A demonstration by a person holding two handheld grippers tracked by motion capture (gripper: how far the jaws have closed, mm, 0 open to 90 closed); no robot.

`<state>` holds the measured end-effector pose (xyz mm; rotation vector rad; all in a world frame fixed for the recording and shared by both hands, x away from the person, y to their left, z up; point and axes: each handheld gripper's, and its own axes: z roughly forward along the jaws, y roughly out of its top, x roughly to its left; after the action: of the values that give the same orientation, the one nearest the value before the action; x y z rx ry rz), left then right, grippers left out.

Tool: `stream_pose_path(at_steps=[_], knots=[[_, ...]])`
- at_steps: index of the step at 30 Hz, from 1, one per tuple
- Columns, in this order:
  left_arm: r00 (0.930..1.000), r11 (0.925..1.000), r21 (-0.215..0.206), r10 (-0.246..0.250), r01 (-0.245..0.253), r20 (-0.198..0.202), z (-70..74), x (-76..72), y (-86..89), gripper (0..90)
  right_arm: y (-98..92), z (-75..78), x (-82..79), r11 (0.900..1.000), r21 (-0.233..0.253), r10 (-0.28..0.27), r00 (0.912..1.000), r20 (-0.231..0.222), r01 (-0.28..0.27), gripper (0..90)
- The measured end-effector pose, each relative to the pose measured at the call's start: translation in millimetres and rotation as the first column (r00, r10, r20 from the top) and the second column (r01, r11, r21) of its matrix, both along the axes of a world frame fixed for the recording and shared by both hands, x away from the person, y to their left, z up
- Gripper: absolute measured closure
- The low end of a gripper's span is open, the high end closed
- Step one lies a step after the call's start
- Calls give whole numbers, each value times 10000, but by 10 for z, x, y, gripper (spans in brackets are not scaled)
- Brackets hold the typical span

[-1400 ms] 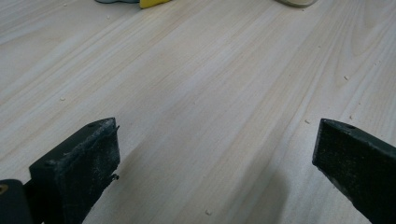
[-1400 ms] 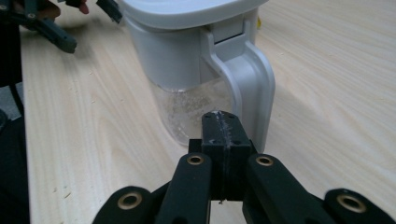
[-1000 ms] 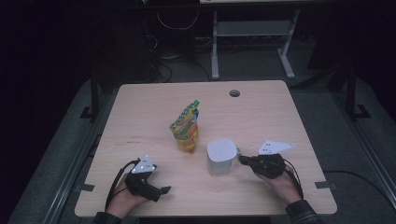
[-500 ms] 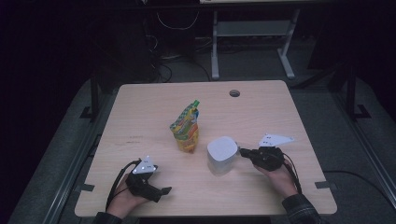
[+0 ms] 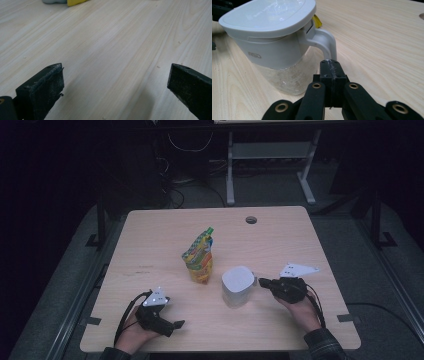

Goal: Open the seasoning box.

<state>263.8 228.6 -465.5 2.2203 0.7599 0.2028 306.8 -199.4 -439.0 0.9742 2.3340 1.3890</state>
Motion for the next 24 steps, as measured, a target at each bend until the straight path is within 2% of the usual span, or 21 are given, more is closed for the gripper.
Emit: stream_pose_path(at_steps=[3, 6, 7, 9, 15, 24], knots=[[9999, 9999, -79, -118, 119, 121, 45, -8, -63, 3, -35, 22, -10, 9999, 30, -120, 9997, 233, 119, 896], [9995, 9996, -85, -285, 287, 155, 82, 1, -91, 3, -53, 34, -16, 9998, 57, -216, 9996, 191, 215, 896], [9994, 9992, -288, -287, 291, 171, 108, 10, -132, 3, -72, 42, -22, 9995, 14, -324, 9991, 282, 324, 891], [9994, 9985, -434, -320, 326, 153, 127, 26, -171, 2, -85, 44, -24, 9993, -12, -367, 9987, 346, 368, 891], [9983, 9970, -540, -546, 556, 198, 161, 70, -293, 3, -104, 50, -44, 9993, -55, -355, 9981, 508, 359, 896], [9949, 9926, -751, -924, 952, 395, 206, 99, -444, 3, -102, 9, -39, 9995, -79, -311, 9988, 373, 315, 898]])
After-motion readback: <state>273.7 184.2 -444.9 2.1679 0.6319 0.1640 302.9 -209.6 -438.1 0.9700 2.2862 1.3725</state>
